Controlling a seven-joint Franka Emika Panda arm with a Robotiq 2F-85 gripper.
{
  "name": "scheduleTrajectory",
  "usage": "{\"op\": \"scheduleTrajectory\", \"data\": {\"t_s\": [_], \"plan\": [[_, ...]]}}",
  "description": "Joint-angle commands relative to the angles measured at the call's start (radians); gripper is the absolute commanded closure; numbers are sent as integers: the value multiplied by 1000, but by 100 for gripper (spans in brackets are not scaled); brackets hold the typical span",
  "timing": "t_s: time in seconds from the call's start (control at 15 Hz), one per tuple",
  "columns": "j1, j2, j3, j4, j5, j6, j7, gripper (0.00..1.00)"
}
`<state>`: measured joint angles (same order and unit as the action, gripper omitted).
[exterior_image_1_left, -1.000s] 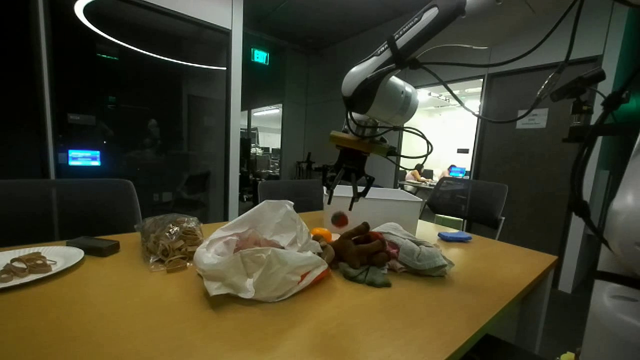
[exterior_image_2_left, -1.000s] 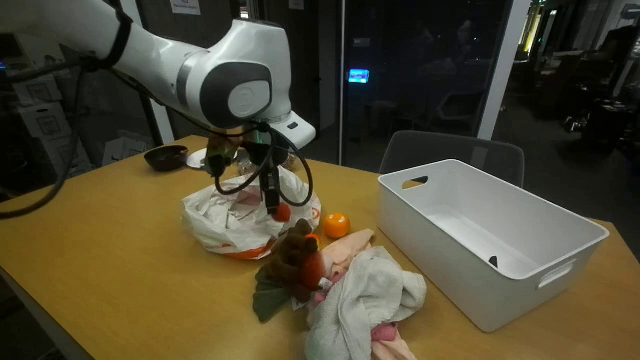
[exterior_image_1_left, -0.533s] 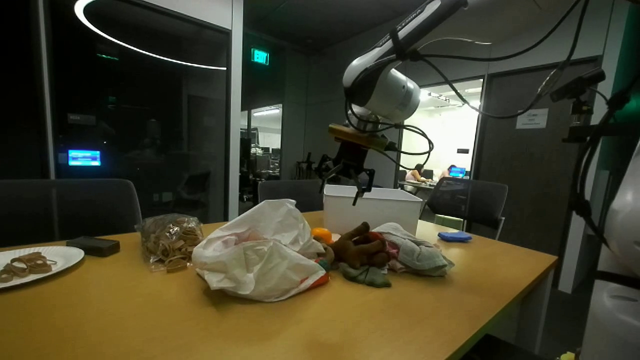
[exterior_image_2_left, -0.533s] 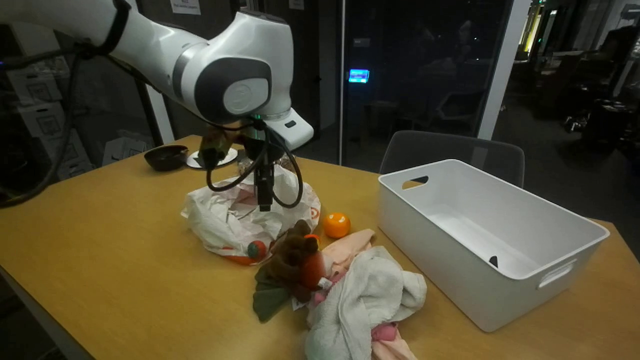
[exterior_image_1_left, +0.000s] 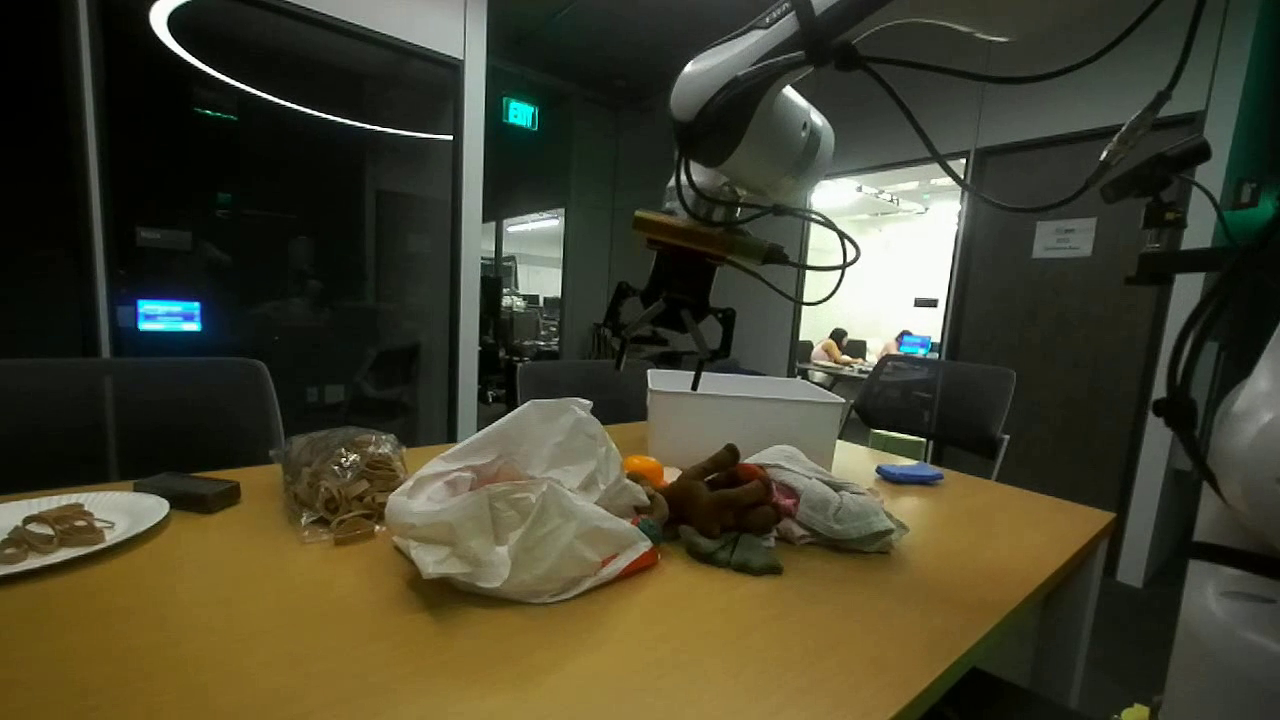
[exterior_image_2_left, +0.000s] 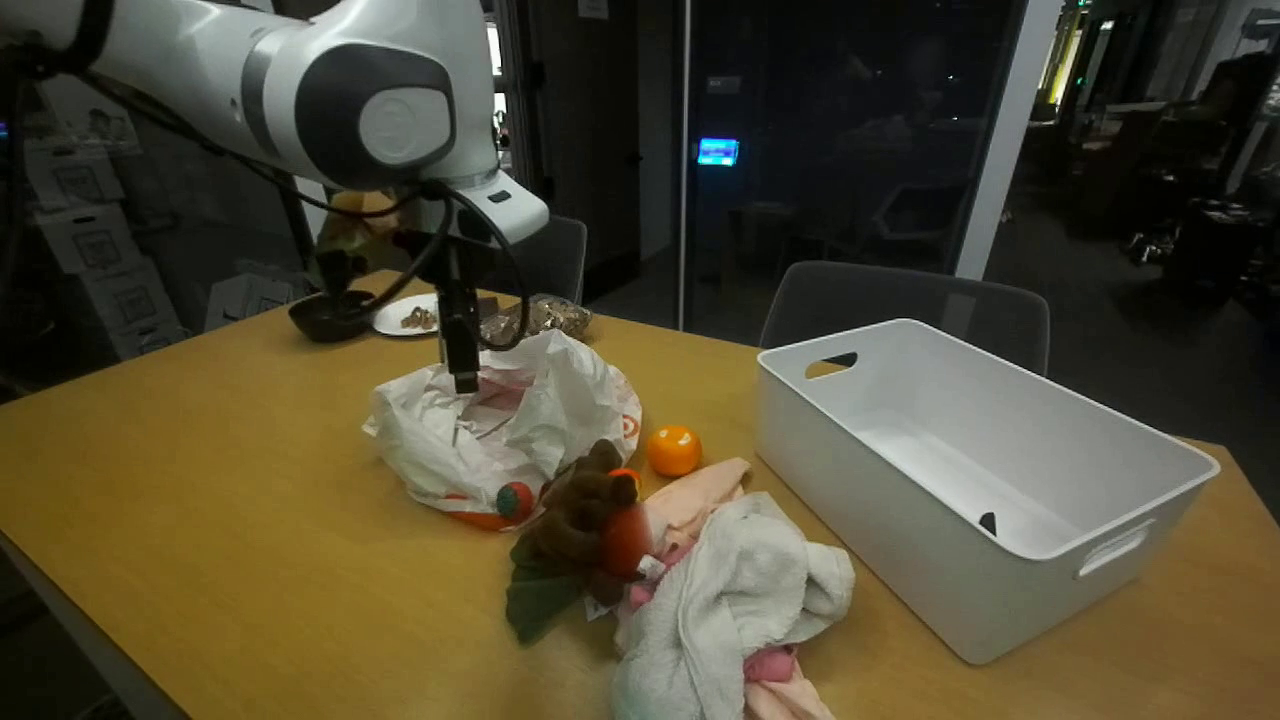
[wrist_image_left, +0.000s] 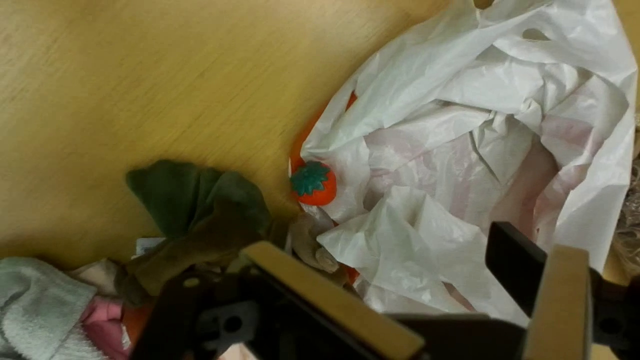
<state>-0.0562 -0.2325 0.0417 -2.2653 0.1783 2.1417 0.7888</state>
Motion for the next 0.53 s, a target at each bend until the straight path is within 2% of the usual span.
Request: {"op": "scheduleTrajectory", "data": {"t_s": [0.0,0.07,0.47], "plan": [[2,-13,37,20,-94,-50,85,0],[6,-1,18,5,-54,-21,42,0],[8,-1,29,7,-79,-35,63,0]]}}
